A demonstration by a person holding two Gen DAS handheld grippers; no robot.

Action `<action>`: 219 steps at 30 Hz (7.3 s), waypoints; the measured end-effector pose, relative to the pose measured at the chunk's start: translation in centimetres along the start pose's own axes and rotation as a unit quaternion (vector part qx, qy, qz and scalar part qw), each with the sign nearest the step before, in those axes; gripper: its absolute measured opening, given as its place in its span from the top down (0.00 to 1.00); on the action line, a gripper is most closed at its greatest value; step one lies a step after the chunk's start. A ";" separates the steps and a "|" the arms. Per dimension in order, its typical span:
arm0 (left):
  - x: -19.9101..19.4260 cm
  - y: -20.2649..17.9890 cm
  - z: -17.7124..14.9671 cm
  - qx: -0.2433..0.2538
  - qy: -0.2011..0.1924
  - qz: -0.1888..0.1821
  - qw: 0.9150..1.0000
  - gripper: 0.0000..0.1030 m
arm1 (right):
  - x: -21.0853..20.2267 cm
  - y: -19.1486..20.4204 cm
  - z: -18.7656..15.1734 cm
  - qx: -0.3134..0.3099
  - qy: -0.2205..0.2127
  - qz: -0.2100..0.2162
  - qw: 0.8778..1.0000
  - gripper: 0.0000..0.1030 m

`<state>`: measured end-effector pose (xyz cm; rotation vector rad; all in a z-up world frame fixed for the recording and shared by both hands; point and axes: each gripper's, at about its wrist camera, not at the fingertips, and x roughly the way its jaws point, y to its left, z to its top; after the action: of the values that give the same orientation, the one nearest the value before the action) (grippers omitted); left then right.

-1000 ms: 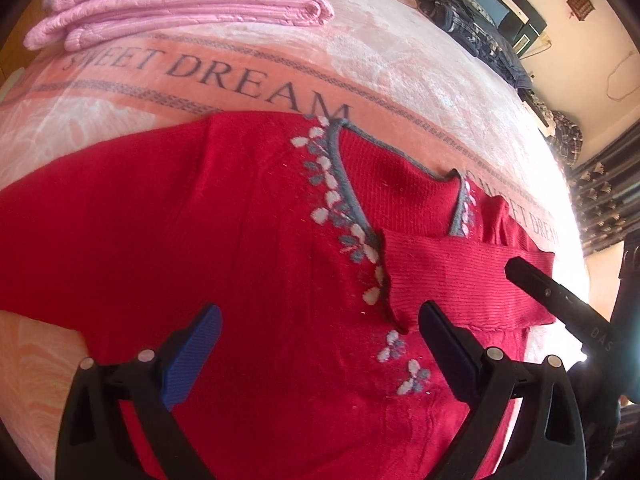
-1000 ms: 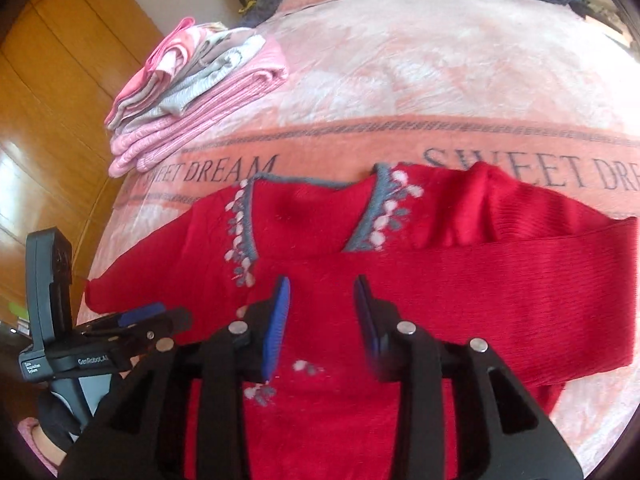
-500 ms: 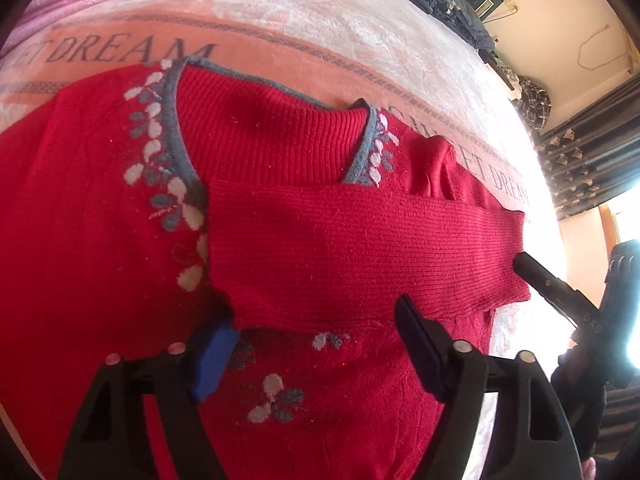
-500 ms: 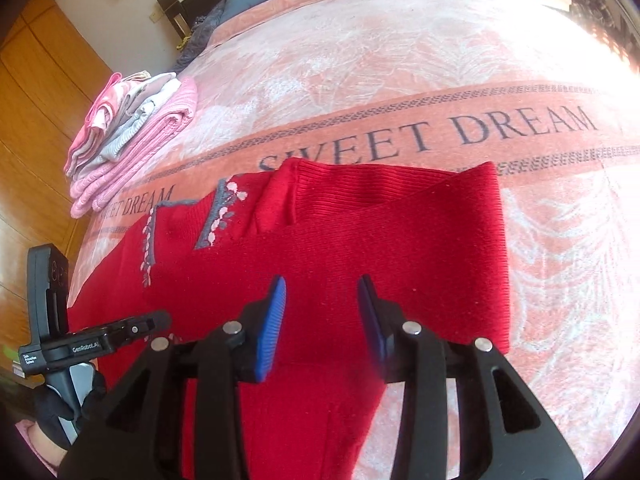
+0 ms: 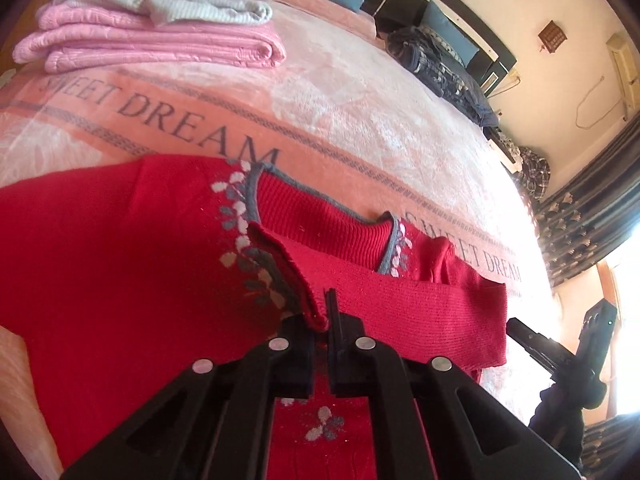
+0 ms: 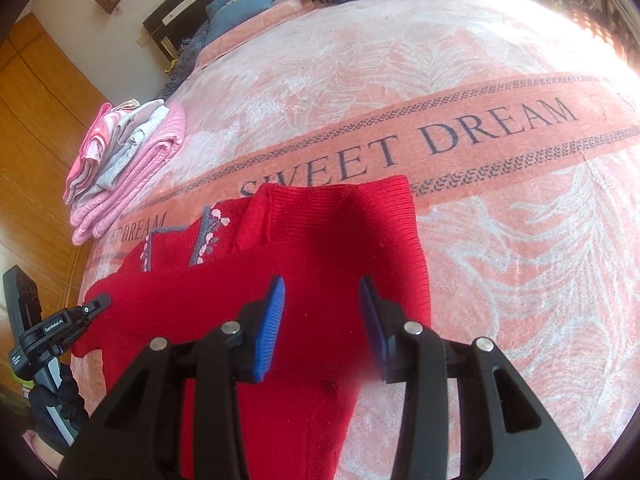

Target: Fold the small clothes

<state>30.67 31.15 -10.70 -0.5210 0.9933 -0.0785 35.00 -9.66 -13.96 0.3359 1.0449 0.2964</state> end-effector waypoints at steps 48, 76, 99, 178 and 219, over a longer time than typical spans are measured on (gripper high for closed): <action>-12.0 28.9 -1.1 -0.200 -0.038 0.242 0.949 0.42 | 7.1 10.6 -2.6 -0.081 0.086 -0.032 0.992 0.43; -20.2 44.3 0.3 -0.283 -0.183 0.227 0.914 0.89 | 9.5 13.6 -3.4 -0.124 0.066 -0.064 0.988 0.34; -5.7 15.8 4.1 -0.078 -0.123 0.051 0.988 0.89 | 5.2 5.3 -3.2 -0.088 0.053 -0.058 0.993 0.35; -5.6 17.1 3.2 -0.052 -0.088 0.072 0.992 0.45 | 9.9 13.1 -0.6 -0.027 0.118 0.132 0.984 0.59; -0.5 11.0 1.3 0.063 -0.033 0.103 0.992 0.35 | 5.3 2.3 1.9 0.031 0.070 0.071 0.995 0.68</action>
<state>29.62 41.42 -14.74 -0.3026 0.9653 0.0595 38.95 -5.71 -16.35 0.4504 1.1711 0.4201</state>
